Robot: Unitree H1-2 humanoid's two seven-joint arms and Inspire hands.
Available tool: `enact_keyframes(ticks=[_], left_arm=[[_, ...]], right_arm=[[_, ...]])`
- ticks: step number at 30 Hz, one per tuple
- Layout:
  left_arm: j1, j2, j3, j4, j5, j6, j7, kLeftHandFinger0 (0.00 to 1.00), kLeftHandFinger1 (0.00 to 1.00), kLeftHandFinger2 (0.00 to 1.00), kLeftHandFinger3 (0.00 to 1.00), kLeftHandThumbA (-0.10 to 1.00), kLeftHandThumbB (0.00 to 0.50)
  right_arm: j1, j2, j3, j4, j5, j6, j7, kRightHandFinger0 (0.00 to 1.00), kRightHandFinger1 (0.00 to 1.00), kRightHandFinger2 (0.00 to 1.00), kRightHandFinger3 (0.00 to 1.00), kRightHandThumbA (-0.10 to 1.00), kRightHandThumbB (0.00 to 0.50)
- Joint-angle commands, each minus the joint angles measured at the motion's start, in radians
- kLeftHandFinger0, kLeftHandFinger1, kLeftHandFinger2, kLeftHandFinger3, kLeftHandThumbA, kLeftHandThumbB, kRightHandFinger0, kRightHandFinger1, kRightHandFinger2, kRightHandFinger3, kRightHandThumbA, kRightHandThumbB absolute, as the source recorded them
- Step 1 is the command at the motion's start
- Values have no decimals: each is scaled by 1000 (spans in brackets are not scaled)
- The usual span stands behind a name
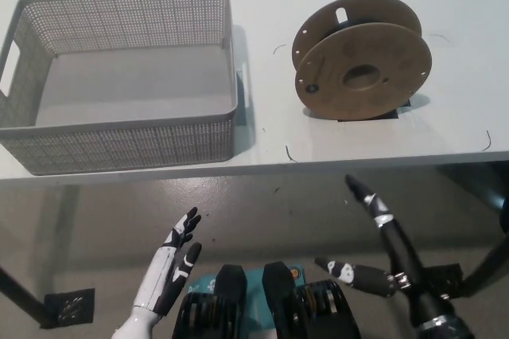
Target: Use the right hand to pick up a 3d printing filament and place it into a container on the left side
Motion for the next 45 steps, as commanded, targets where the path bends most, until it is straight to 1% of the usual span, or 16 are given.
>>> enact_keyframes(ticks=[1,2,7,9,11,14,18,20,21,22,24,31,36,43,44,45], left_arm=[[-15,4,-4,-39,15,-57,11,1000,1000,1000,1000,1000,173],[-9,5,-5,-43,18,-57,11,1000,1000,1000,1000,1000,168],[-17,7,-5,-41,16,-57,7,1000,1000,1000,1000,1000,176],[-16,2,-4,-47,15,-56,4,1000,1000,1000,1000,1000,186],[-21,1,-5,-46,18,-54,3,1000,1000,1000,1000,1000,185],[-10,1,-7,-51,22,-50,3,1000,1000,1000,1000,1000,187],[-21,3,-7,-38,18,-57,4,1000,1000,1000,1000,1000,182],[-15,0,-6,-38,9,-57,1,1000,1000,1000,1000,1000,184],[-15,1,-5,-36,8,-56,-1,1000,1000,1000,1000,1000,191],[-8,1,-7,-39,10,-57,1,1000,1000,1000,1000,1000,183],[-12,1,-13,-34,9,-57,5,1000,1000,1000,1000,1000,177],[-16,0,-7,-21,5,-57,4,1000,1000,1000,1000,1000,188],[-7,2,-8,-29,9,-57,-1,1000,1000,1000,1000,1000,177],[20,1,-21,-30,7,-57,-6,1000,1000,1000,1000,1000,173],[26,-1,-22,-32,8,-57,-6,1000,1000,1000,1000,1000,171],[36,-1,-23,-34,11,-57,-5,1000,1000,1000,1000,1000,164]], right_arm=[[24,-30,-59,-234,-8,-13,-10,1000,1000,1000,1000,1000,179],[24,-43,-74,-273,-1,-36,-12,1000,1000,1000,1000,1000,146],[-47,-128,-165,-472,43,88,23,1000,1000,1000,1000,1000,208],[-112,-197,-205,-532,67,172,57,1000,1000,1000,1000,1000,244],[-191,-256,-236,-560,109,298,87,1000,1000,1000,1000,1000,357],[-310,-350,-260,-546,128,402,134,1000,1000,1000,1000,1000,361],[-514,-487,-248,-516,126,594,234,1000,1000,1000,1000,1000,417],[-601,-532,-220,-490,120,675,284,1000,1000,1000,1000,1000,422],[-653,-557,-193,-457,94,683,322,1000,1000,1000,1000,1000,350],[-712,-582,-159,-410,60,698,364,1000,1000,1000,1000,1000,330],[-813,-617,-90,-312,-3,712,442,1000,1000,1000,1000,1000,344],[-1058,-621,102,-25,-82,685,610,1000,1000,1000,1000,1000,375],[-1167,-598,192,89,-73,743,707,1000,1000,1000,1000,1000,438],[-1275,-560,285,240,-16,770,847,1000,1000,1000,1000,1000,407],[-1282,-558,306,243,-37,790,852,1000,1000,1000,1000,1000,448],[-1284,-549,324,239,-49,801,850,1000,1000,1000,1000,1000,441]])
